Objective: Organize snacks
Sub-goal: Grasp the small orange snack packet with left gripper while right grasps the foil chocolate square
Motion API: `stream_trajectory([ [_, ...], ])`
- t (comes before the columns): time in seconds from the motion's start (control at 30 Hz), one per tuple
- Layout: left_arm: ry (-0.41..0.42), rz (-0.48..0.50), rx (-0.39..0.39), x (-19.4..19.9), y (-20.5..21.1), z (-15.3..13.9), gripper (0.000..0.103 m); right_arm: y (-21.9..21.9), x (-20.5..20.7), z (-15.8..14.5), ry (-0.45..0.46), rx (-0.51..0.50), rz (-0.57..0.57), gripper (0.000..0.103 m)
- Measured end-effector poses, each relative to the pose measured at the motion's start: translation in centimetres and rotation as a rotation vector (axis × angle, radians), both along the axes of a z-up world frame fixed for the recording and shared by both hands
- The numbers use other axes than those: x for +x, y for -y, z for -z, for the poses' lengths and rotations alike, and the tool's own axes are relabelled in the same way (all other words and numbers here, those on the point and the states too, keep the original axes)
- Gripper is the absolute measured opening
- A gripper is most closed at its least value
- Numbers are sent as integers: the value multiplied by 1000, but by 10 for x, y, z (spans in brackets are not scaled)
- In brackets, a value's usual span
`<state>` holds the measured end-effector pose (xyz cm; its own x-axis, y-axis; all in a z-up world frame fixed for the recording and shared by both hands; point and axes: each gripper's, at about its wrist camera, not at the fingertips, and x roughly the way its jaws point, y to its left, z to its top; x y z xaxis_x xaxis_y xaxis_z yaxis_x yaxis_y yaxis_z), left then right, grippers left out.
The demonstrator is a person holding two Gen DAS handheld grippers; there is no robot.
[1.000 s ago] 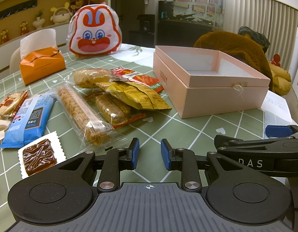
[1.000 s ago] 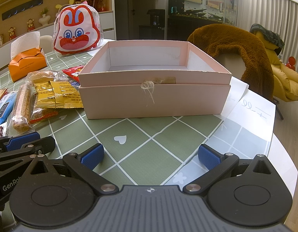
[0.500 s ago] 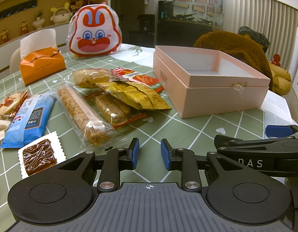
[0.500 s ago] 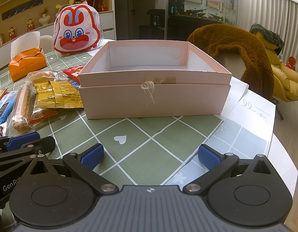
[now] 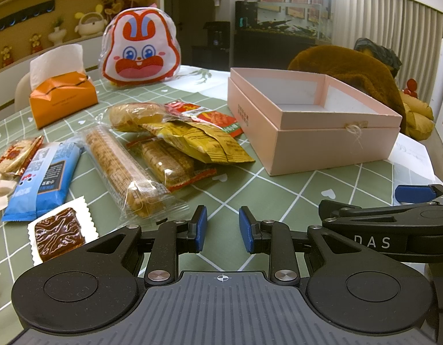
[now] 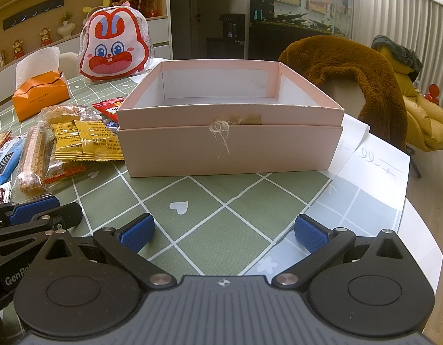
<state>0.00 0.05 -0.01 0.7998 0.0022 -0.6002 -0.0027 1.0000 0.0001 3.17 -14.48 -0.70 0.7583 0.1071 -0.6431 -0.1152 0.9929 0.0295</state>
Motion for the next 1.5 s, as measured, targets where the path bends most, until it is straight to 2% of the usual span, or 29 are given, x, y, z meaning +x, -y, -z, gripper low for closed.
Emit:
stream_trajectory([
  [0.23,0,-3,-20,0,1,-2,30,2,3,6,-2,3,-22,103],
  [0.33,-9,3,-14,-8,-2,-6,30,9,11,0,-81,-9,-92,103],
  [0.4,-61,21,-43,-13,-10,-11,30,11,17,-5,-152,-17,-109,103],
  [0.5,-165,9,-97,-17,-30,-22,30,9,24,-9,-211,-32,-136,103],
  [0.57,-204,-41,-99,-22,-51,-33,30,7,25,-9,-219,-38,-140,103],
  [0.73,-220,-265,-54,-43,-117,-56,30,10,25,-9,-221,-42,-161,103],
  [0.87,-243,-364,-17,-61,-157,-58,30,11,19,-8,-182,-37,-155,103],
  [0.97,-267,-413,-11,-74,-171,-56,30,4,20,-12,-208,-61,-164,103],
  [1.07,-282,-439,-36,-85,-179,-52,30,-15,16,-22,-179,-102,-226,103],
  [1.17,-288,-446,-53,-89,-179,-48,31,-43,6,-38,-133,-77,-308,103],
  [1.33,-275,-433,-114,-98,-180,-49,31,-108,0,-59,-185,43,-532,103],
  [1.4,-278,-436,-130,-101,-182,-47,32,-140,3,-62,-222,78,-598,98],
  [1.43,-280,-446,-141,-102,-184,-47,33,-155,4,-61,-229,79,-624,94],
  [1.5,-276,-462,-151,-104,-188,-47,32,-188,3,-57,-230,48,-672,93],
])
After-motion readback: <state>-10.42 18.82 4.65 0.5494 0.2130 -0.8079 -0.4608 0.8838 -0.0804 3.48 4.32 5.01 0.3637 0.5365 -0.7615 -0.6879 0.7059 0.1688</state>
